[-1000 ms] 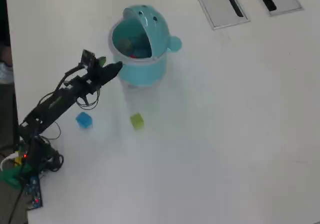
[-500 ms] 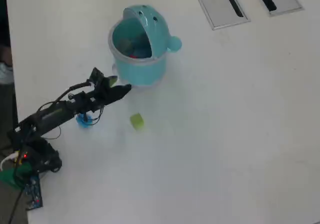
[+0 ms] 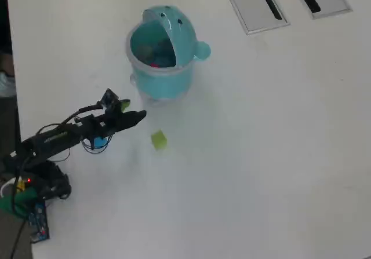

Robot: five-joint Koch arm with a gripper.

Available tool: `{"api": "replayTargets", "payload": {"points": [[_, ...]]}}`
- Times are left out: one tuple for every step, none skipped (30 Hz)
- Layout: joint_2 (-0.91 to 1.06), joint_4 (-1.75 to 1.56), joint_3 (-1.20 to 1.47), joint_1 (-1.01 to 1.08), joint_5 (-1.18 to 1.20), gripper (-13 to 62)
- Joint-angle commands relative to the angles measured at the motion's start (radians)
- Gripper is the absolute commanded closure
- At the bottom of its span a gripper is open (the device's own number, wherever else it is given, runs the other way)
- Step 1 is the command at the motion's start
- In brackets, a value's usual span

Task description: Grasp RGB lego blocks and put them in the bin one by one.

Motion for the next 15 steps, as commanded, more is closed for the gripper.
{"api": "replayTargets", "payload": {"points": [[0.043, -0.020, -0.034, 0.012, 0.000, 14.3], [0.044, -0.020, -0.025, 0.014, -0.002, 14.3], [0.048, -0.018, -0.018, 0.017, -0.002, 14.2], [0.049, -0.018, -0.014, 0.018, -0.002, 14.2], [0.049, -0.018, -0.011, 0.021, -0.009, 14.3], [0.048, -0.020, -0.009, 0.021, -0.026, 14.4], [0.046, -0.021, -0.009, 0.021, -0.029, 14.4], [0.043, -0.021, -0.008, 0.021, -0.031, 14.4], [0.037, -0.023, -0.003, 0.021, -0.038, 14.5], [0.032, -0.028, 0.005, 0.018, -0.055, 14.5], [0.025, -0.029, 0.008, 0.017, -0.083, 14.6], [0.014, -0.031, 0.017, 0.015, -0.114, 14.6], [0.011, -0.035, 0.031, 0.014, -0.141, 14.6], [0.009, -0.037, 0.051, 0.014, -0.161, 14.7], [0.009, -0.037, 0.064, 0.014, -0.163, 14.6]]}}
